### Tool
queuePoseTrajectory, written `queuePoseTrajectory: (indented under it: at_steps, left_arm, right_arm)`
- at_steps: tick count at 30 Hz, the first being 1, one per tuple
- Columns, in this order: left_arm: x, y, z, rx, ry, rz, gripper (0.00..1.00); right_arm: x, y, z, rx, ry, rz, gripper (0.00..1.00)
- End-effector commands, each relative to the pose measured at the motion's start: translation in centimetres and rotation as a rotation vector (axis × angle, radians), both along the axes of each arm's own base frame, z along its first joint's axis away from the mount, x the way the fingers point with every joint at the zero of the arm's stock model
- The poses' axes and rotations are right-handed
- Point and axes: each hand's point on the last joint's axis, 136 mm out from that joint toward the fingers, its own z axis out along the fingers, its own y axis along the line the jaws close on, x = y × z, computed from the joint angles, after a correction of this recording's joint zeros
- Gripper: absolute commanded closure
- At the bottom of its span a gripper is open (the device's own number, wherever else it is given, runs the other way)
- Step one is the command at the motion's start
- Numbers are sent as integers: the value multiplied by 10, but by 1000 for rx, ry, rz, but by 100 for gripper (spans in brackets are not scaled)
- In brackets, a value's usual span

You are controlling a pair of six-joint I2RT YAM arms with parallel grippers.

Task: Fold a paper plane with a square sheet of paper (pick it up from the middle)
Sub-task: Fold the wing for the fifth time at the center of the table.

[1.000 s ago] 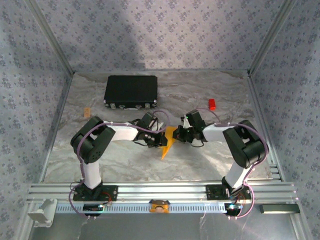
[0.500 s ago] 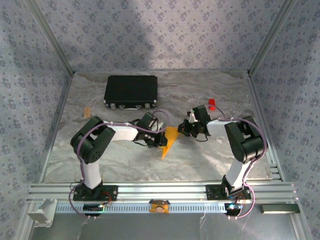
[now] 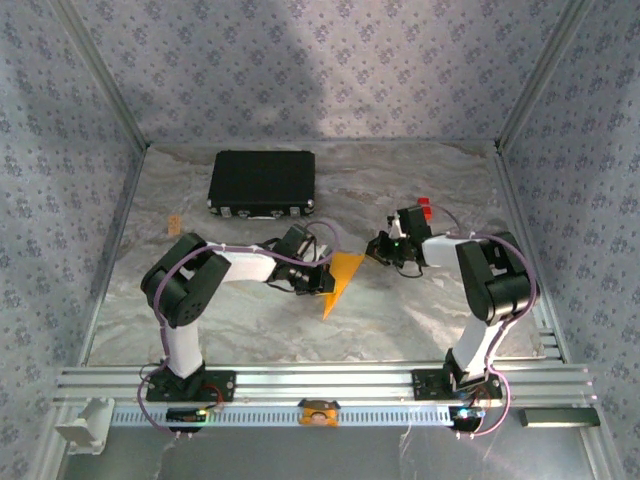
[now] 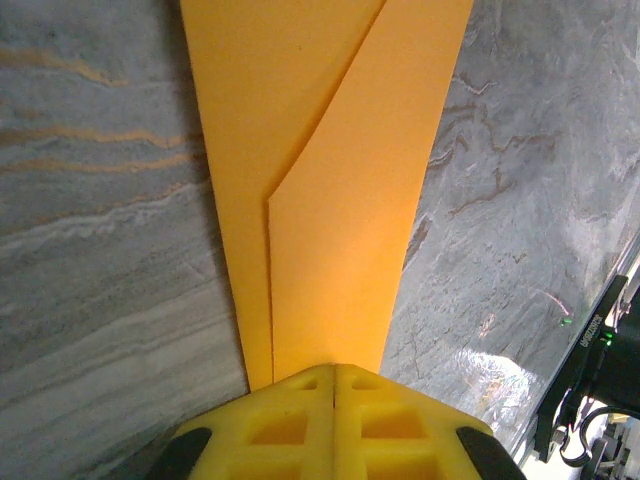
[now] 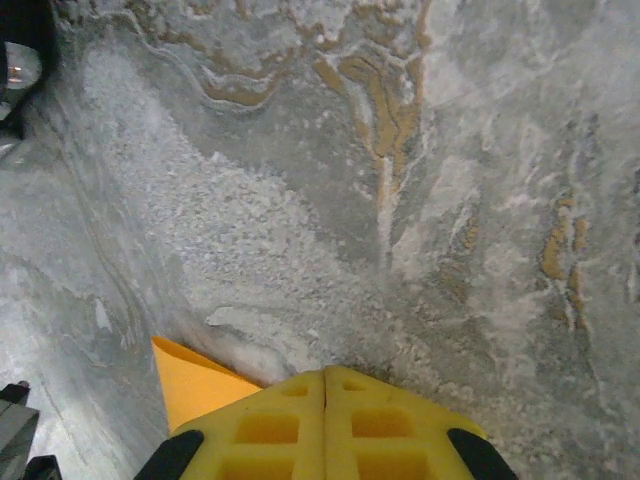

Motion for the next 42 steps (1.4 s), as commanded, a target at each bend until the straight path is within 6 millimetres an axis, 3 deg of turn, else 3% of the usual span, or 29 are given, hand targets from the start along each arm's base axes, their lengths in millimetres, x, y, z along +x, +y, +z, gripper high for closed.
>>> queuePoseTrajectory:
  at_steps: [1,5,11,16,22,26,33,38,42]
  left_arm:
    - [-37,42,-48,211,133,4,100]
    - [-35,40,-46,205,128,6,100]
    - [-33,38,-43,198,124,10,100]
    - [-32,36,-41,191,121,6,100]
    - [-30,31,-30,161,108,1,100]
    - [-26,21,-11,107,96,3,98]
    - [-25,4,31,32,16,-40,92]
    - [-38,-1,31,1,27,-44,93]
    - [-47,13,10,63,57,-30,94]
  right_arm:
    - [-1,2,26,-7,-74,20,92]
    - [-23,16,31,-9,-82,62,91]
    - [-57,50,21,39,-33,155,93]
    - [-72,68,10,66,4,208,95]
    - [-80,63,-14,33,55,198,96]
    - [-87,46,-36,-29,104,169,97]
    - [-87,45,-38,-23,104,155,97]
    - [-87,47,-39,-22,105,160,97]
    - [-85,48,-35,-11,96,164,96]
